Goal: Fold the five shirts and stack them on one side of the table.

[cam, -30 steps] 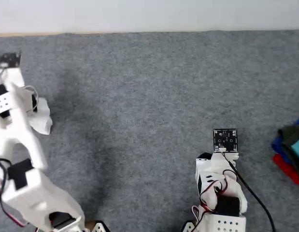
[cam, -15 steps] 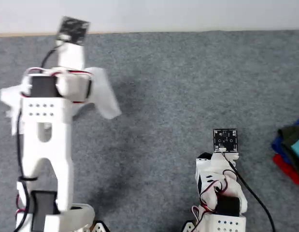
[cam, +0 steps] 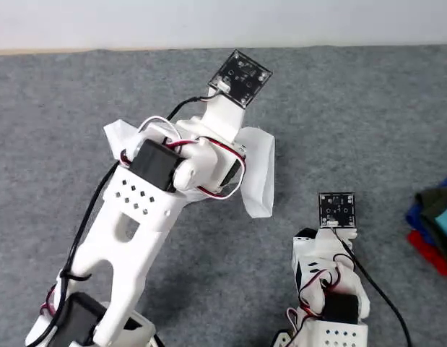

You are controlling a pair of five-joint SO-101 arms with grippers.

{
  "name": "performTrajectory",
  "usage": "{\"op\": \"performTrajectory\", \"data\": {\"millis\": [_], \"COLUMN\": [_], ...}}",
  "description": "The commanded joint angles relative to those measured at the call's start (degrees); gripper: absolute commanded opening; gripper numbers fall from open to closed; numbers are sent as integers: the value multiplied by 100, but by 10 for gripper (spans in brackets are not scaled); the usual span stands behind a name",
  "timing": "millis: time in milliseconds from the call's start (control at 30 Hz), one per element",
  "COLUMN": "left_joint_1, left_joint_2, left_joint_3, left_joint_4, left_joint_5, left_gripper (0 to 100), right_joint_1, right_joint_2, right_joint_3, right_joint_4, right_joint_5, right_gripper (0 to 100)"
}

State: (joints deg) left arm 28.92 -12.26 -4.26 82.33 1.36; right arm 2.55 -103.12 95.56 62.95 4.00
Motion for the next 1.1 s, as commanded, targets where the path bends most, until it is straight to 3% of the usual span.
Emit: {"op": "performTrajectory", "data": {"millis": [0, 100, 200, 500, 900, 1067], "left_joint_1": [53, 53, -88, -747, -3956, -4738], "left_joint_2": [-325, -316, -316, -316, -985, -1310], "left_joint_3": [-295, -470, -716, -1516, -1771, -1771], "left_joint_4": [202, 677, 1011, 1521, 1811, 1811], "left_joint_5": [-62, -334, -62, -431, -466, -466], "left_gripper": [13, 112, 187, 189, 187, 187], "right_joint_1": [-13, -13, -13, -13, -13, -31], "right_joint_2": [40, 40, 40, 40, 40, 40], "right_joint_3": [88, 88, 88, 88, 88, 97], "right_joint_4": [-92, -92, -92, -92, -92, -92], "right_joint_5": [0, 0, 0, 0, 0, 0], "right_gripper": [9, 9, 9, 9, 9, 9]}}
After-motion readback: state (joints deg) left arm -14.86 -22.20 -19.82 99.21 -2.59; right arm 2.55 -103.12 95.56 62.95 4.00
